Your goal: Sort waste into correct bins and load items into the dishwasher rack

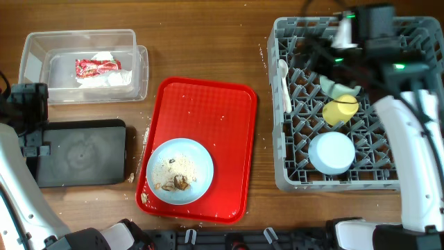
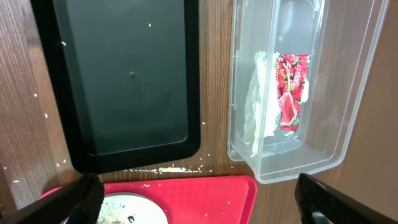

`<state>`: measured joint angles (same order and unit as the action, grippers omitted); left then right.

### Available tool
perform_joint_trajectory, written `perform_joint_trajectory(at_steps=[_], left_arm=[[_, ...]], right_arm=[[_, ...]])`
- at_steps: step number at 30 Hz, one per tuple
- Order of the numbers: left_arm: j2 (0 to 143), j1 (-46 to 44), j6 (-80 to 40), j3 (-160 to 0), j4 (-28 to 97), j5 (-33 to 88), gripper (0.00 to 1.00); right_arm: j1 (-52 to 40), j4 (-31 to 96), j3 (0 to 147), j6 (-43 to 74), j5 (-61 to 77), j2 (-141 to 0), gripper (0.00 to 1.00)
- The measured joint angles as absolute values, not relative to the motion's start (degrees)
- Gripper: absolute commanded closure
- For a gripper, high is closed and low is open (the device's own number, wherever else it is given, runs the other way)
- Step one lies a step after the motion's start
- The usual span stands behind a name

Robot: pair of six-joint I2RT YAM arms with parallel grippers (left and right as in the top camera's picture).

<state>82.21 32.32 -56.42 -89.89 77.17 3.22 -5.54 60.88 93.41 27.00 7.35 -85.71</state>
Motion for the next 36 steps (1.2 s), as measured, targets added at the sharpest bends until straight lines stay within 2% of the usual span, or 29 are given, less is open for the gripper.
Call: perform_joint_trajectory(at_steps=[3,6,36], left_arm=[[82.21,32.34,-56.40,-89.86,77.17,3.22,0.00],[82.21,32.34,-56.40,-89.89,77.17,3.22,0.00],[82.21,32.32,-56.40,-89.86,77.17,3.22,0.00]], right_arm=[[3.11,63.61,93.58,27.00,3.27,-85.52,0.00],[7.84,63.90,93.58,27.00,1.17,-85.52,0.00],[8.36,63.90,93.58,27.00,0.75,-85.52,0.00]])
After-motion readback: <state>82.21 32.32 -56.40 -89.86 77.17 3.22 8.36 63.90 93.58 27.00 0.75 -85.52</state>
